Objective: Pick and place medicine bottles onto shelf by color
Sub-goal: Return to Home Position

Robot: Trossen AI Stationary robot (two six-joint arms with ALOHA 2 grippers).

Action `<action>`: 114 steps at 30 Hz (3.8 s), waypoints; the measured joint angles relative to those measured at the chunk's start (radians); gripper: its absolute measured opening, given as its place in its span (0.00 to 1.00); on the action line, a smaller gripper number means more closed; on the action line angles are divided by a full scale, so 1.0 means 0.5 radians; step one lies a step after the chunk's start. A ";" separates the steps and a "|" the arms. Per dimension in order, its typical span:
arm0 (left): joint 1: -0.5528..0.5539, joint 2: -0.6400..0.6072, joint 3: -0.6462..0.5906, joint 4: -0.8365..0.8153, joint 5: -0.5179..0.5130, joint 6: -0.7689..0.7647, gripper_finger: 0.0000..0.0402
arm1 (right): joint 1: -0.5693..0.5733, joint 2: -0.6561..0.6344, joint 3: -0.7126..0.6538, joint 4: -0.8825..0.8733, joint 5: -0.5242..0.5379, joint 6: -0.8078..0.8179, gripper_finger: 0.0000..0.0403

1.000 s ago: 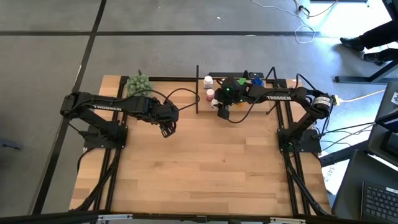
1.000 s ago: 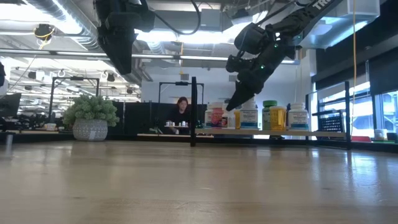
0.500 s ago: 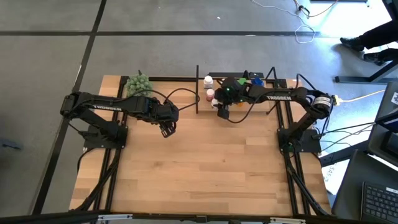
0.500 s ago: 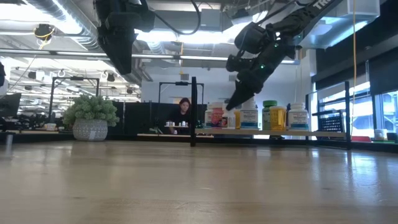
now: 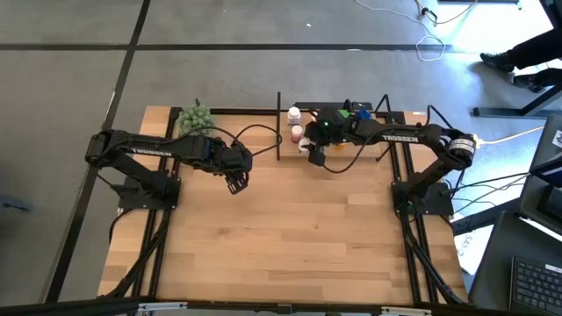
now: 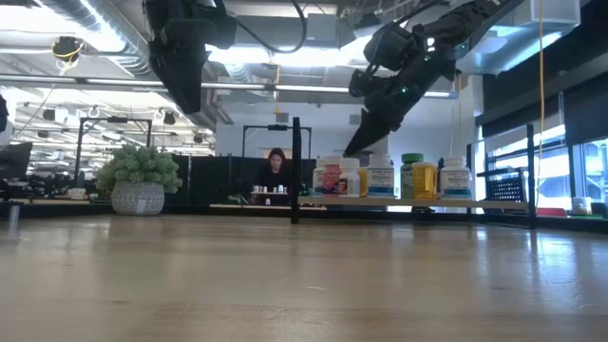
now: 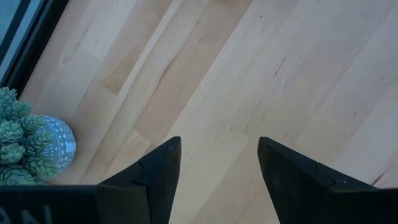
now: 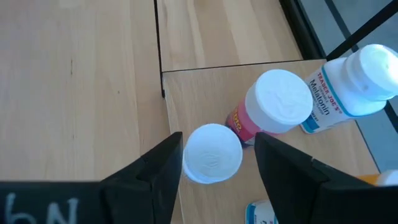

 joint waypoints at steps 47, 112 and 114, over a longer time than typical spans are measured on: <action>-0.003 -0.411 0.168 -0.336 -0.069 0.305 0.02 | 0.351 -1.345 0.571 -1.463 0.624 0.591 0.02; -0.172 -2.762 -1.713 1.587 0.504 1.006 0.00 | 0.391 -3.141 -2.014 0.944 -0.321 0.921 0.01; -0.172 -2.761 -1.801 1.691 0.508 1.009 0.00 | 0.390 -3.141 -2.014 0.933 -0.346 0.884 0.01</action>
